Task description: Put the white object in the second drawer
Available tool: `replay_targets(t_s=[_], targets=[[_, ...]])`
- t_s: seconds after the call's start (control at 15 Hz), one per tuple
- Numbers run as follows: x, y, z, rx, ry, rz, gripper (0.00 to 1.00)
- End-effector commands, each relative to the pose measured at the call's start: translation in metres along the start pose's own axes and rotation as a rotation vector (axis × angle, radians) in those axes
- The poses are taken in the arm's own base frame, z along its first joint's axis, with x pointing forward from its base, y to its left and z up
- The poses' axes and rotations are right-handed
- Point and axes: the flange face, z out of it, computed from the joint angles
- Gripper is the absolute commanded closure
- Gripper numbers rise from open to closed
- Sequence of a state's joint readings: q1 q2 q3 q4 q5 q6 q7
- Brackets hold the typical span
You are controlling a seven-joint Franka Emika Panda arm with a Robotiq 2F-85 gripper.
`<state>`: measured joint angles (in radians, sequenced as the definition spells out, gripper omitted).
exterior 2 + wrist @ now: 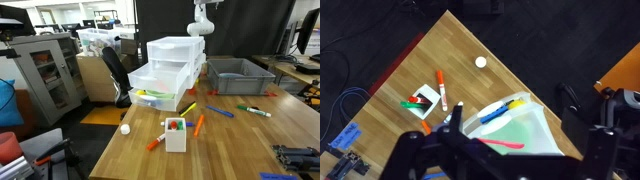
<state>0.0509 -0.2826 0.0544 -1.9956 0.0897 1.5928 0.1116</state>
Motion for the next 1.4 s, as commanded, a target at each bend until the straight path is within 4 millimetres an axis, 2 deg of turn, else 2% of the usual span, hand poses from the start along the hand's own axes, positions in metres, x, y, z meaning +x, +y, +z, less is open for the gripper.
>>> replay_targets(t_s=[0.0, 0.13, 0.33, 0.4, 0.8, 0.93, 1.33], targets=[[0.0, 0.0, -0.001, 0.0, -0.001, 0.0, 0.0], [-0.008, -0.002, 0.011, 0.013, -0.024, 0.002, 0.0], [-0.011, -0.006, 0.027, 0.079, -0.082, 0.004, 0.0], [-0.005, -0.005, 0.024, 0.043, -0.061, 0.002, 0.0], [-0.006, -0.007, 0.027, 0.064, -0.071, 0.004, 0.0], [-0.009, -0.006, 0.049, 0.05, -0.099, 0.024, 0.0], [-0.028, -0.008, 0.149, 0.03, -0.214, 0.138, 0.0]])
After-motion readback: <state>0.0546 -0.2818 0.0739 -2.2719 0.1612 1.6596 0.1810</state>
